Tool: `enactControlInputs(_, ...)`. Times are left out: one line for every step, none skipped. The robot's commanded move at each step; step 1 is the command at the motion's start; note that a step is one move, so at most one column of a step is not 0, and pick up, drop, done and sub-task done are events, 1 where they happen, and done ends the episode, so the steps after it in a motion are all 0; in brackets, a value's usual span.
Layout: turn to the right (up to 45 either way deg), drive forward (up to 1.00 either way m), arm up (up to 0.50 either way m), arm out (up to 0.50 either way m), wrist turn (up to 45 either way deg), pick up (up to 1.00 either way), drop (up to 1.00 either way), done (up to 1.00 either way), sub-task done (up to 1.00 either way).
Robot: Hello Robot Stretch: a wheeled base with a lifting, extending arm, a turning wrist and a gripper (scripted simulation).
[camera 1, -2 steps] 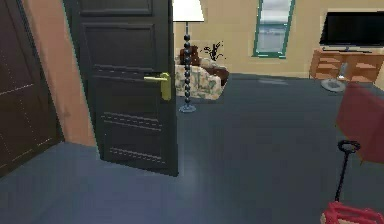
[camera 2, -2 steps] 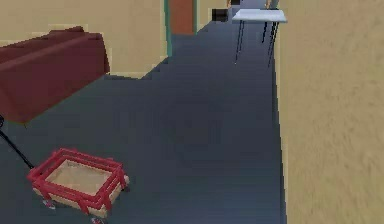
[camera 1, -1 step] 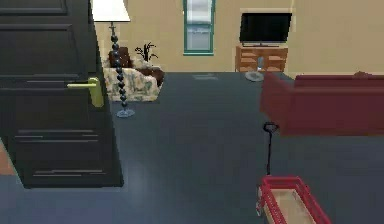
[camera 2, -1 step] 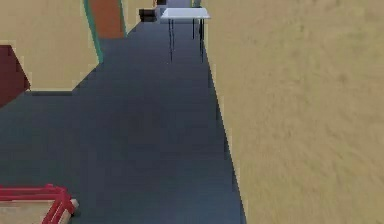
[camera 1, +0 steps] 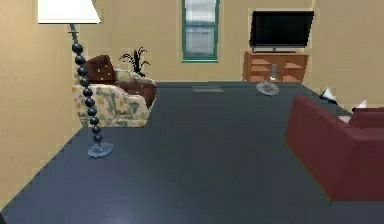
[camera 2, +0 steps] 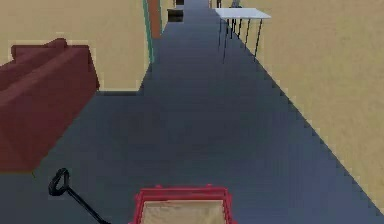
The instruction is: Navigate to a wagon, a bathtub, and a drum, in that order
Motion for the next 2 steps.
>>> enactControlInputs(6.0,0.0,0.0,0.0,0.0,0.0,0.0,0.0,0.0)
enactControlInputs(0.0,0.45,0.0,0.0,0.0,0.0,0.0,0.0,0.0)
